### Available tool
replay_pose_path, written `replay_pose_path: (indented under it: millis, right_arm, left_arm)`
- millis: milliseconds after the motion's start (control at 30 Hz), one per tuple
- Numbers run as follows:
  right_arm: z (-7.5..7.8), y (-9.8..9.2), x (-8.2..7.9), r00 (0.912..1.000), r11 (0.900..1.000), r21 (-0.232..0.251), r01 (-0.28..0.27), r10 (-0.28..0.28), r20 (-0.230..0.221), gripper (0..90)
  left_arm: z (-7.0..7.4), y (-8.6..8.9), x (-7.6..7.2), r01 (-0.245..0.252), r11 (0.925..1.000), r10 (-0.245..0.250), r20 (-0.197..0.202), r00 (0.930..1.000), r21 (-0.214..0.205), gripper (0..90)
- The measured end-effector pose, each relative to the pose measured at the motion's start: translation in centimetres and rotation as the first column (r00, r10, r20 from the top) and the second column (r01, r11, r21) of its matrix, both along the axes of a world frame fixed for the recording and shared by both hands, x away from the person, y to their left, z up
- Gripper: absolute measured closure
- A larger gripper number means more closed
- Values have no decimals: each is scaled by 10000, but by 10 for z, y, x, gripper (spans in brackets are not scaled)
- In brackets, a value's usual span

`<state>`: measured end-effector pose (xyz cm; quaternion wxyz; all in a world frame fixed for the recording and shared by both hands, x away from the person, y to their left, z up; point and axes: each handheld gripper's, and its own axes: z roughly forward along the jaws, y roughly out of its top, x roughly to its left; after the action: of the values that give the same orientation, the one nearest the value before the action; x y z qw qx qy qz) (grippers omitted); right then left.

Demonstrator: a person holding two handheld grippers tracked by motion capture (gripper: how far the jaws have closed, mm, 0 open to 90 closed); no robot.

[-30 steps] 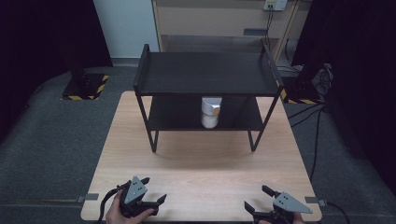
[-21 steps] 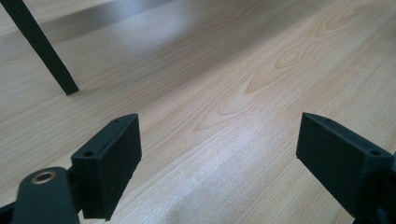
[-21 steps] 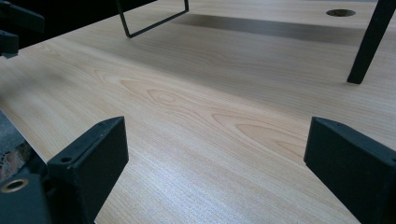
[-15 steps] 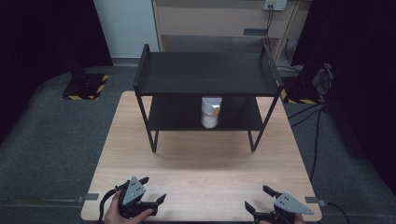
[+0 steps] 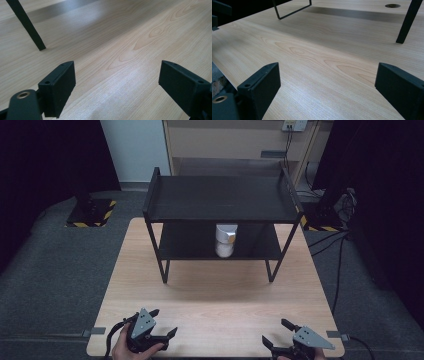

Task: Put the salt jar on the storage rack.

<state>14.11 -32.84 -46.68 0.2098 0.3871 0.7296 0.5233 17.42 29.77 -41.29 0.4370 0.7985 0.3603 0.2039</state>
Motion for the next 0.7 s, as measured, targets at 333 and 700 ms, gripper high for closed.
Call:
replay_pose_path:
  millis: [333, 700]
  right_arm:
    - [0, -1, 0, 10000, 10000, 16, 11, -11, -24, 68]
    - [0, 0, 0, 10000, 10000, 36, -17, 17, -8, 68]
  left_arm:
    - [0, 0, 1, -35, 10000, 35, -81, 10000, -23, 134]
    - [0, 0, 1, -32, 10000, 31, -62, 10000, -43, 133]
